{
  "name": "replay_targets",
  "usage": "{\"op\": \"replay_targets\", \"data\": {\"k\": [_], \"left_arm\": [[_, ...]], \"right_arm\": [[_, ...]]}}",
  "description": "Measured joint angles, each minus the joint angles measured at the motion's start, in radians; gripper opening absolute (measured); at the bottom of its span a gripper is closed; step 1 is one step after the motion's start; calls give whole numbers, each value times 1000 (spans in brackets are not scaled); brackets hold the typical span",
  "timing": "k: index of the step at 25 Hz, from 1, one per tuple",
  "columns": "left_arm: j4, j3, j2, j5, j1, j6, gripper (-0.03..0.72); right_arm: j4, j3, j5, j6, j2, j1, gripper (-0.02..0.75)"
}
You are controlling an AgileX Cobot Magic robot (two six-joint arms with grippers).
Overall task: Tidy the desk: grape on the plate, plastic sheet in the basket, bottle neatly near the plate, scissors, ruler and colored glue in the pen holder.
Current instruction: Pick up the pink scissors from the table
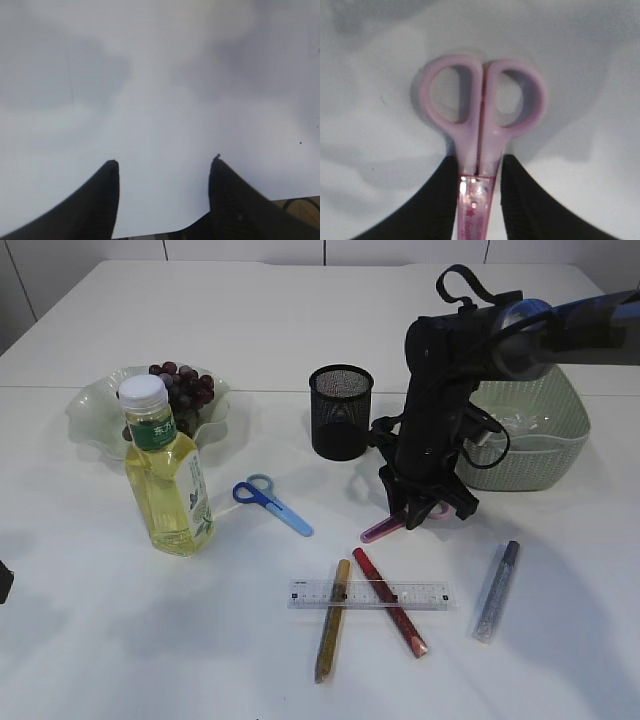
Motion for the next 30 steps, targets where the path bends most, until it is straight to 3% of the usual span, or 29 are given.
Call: {"op": "replay_targets", "data": {"k": [5, 10, 14, 30], "left_arm": [[0, 0, 0, 0, 0, 0, 417], [0, 0, 0, 0, 0, 0, 417], [0, 0, 0, 0, 0, 0, 417], [0, 0, 0, 0, 0, 0, 417]], "right_arm": [[0, 0, 0, 0, 0, 0, 259], [2, -24, 9, 0, 6, 0, 413], [-18, -78, 39, 0, 18, 0, 471], [-27, -161, 162, -45, 18, 5, 483]]}}
